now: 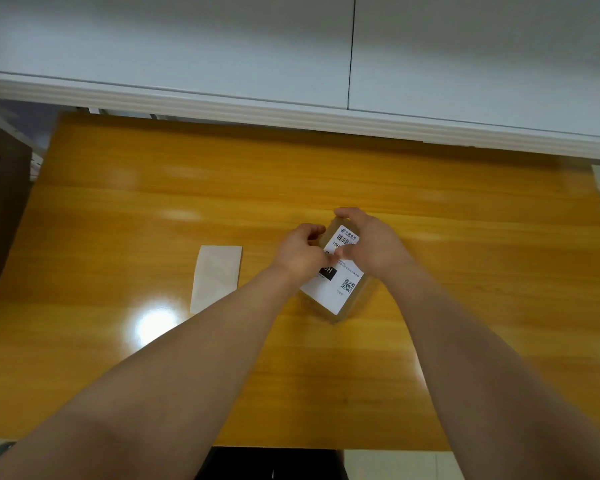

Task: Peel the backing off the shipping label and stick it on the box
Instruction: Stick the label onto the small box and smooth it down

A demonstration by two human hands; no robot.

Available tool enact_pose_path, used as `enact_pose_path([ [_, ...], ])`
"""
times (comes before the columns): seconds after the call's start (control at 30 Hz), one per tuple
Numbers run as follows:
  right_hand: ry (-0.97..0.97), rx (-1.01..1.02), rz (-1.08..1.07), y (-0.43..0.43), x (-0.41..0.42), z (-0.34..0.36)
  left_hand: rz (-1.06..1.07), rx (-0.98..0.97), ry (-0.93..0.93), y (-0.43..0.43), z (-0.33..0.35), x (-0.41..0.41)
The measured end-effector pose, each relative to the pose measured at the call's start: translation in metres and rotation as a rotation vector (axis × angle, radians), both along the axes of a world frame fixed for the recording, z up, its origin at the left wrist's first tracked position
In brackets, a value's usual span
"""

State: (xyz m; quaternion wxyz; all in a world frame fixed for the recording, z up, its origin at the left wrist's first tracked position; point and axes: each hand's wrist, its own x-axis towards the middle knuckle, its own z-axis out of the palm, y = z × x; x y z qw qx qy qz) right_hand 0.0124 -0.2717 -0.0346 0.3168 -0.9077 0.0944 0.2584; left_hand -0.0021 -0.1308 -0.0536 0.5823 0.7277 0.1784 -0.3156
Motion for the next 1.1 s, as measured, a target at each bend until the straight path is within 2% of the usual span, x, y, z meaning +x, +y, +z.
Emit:
enact_pose_path([
  [0.13,0.013,0.062,-0.108,0.0,0.0,-0.003,0.062,0.002,-0.003,-0.004,-0.002,-0.003],
  [0.4,-0.004,0.044,-0.266,0.01,0.004,-0.01,0.14,0.004,0.006,-0.009,-0.002,-0.003],
  [0.8,-0.014,0.047,-0.423,0.013,0.008,-0.009,0.021,0.09,-0.011,-0.005,0.003,0.004],
  [0.97,-0.041,0.01,-0.43,0.006,0.007,-0.007,-0.016,0.234,-0.074,-0.004,-0.001,0.006],
  [1.03,-0.089,-0.007,-0.37,0.003,0.002,-0.005,-0.017,0.373,-0.119,-0.002,-0.003,0.005],
  [1.1,-0.151,0.011,-0.231,0.002,-0.003,-0.003,-0.004,0.432,-0.143,0.003,-0.004,0.003],
])
